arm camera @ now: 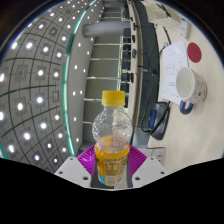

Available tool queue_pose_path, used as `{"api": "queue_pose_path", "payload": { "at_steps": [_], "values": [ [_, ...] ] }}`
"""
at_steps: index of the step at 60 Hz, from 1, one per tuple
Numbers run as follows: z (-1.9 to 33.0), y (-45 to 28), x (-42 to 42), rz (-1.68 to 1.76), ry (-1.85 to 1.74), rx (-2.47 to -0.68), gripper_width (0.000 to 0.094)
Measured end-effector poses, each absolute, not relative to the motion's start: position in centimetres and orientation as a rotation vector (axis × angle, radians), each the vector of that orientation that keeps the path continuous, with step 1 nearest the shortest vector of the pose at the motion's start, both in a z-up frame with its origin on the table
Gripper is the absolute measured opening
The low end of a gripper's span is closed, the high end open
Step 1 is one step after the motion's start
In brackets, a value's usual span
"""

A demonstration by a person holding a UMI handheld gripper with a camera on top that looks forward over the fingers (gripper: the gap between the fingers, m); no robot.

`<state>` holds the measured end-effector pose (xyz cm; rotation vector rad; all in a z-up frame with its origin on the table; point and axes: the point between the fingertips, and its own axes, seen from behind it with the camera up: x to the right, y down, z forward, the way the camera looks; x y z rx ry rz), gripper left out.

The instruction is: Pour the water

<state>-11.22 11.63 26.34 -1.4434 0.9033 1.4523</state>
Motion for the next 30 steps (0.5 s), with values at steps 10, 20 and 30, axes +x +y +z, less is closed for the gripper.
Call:
{"api": "queue_pose_path", "payload": {
  "at_steps": [10, 20, 30],
  "values": [
    [22.4, 16.7, -7.3, 1.69, 1.246, -1.23, 0.0409],
    [18.1, 19.3, -5.0, 1.793, 1.462, -1.097, 0.0409],
    [16.4, 20.0, -5.1, 1.798, 1.469, -1.157, 0.0408]
  ]
}}
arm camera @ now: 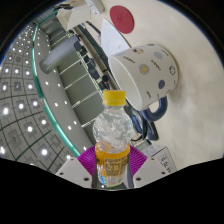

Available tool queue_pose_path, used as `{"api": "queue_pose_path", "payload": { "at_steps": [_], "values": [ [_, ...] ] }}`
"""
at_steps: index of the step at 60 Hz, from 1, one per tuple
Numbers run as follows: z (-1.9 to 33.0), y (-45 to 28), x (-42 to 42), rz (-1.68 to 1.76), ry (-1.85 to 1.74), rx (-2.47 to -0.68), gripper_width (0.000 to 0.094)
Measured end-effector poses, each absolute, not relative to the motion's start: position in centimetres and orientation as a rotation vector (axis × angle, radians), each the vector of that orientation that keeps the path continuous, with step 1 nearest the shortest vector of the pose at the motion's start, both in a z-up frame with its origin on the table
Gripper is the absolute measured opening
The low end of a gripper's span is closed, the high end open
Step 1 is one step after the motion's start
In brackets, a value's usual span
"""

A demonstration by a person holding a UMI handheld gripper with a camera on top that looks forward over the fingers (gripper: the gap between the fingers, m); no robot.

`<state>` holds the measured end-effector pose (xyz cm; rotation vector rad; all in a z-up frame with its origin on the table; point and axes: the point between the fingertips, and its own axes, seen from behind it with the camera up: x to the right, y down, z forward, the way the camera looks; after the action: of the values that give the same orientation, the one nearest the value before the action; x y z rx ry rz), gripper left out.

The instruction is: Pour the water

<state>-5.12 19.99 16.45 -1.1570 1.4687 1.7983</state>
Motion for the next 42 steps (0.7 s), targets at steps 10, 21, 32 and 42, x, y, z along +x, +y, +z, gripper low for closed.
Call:
{"api": "queue_pose_path", "payload": {
  "at_steps": [10, 21, 32, 42],
  "values": [
    [17.9, 19.8, -5.8, 1.711, 1.316, -1.332, 0.0408],
    [22.4, 19.3, -2.4, 1.217, 0.786, -1.62, 0.0409],
    [27.3, 19.7, 6.2, 0.627, 0.341, -1.68, 0.0409],
    [22.8, 21.4, 14.8, 0.191, 0.097, -1.75, 0.0408]
  ]
}}
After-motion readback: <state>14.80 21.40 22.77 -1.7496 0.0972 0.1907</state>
